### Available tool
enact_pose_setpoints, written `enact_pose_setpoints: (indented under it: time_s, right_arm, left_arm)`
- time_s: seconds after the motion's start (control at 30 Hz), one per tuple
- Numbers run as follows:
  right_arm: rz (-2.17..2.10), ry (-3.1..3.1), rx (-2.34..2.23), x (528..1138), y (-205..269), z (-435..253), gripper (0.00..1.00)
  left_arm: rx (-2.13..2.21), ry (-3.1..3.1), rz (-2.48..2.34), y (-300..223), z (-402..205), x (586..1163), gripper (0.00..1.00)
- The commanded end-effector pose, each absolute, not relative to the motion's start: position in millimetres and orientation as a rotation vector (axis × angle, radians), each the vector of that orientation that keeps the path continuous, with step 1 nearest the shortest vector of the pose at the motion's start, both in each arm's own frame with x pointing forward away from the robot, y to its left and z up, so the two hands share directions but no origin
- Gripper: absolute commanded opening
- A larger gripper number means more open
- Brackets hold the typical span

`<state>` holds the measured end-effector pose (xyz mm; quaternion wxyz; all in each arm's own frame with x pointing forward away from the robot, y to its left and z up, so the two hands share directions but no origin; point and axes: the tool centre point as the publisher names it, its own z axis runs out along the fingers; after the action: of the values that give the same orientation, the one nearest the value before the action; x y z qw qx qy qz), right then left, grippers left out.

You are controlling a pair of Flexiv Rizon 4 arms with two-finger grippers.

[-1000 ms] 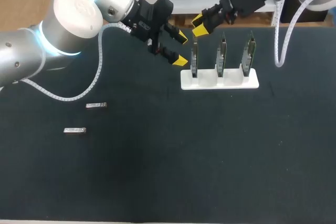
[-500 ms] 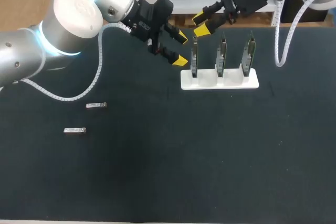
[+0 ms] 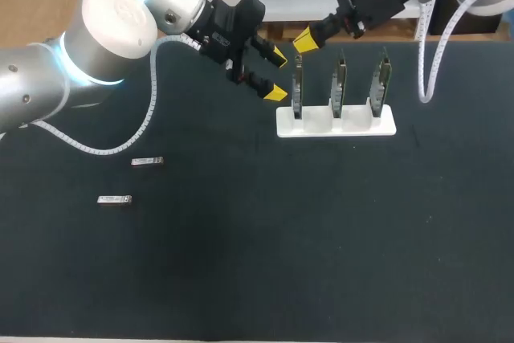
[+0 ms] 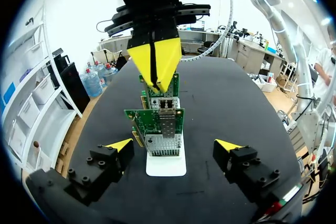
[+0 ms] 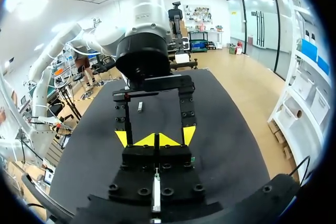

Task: Pick up the optical module with the left hand, and insert it into the network port with the right hand.

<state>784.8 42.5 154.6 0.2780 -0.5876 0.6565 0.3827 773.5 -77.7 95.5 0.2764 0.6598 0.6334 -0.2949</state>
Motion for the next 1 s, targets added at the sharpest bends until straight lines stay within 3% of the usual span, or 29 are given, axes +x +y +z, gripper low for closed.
enact_pose_setpoints:
  time_s: [0.03, 1.0]
  right_arm:
    - [1.039, 1.763, -1.586, 789.9, 45.0, 152.4, 0.00]
    - [1.061, 1.764, -1.591, 783.9, 47.3, 148.4, 0.00]
  left_arm:
    - [1.776, 1.705, -0.792, -78.2, 96.1, 774.6, 1.00]
    - [1.776, 1.705, -0.792, -78.2, 96.1, 774.6, 1.00]
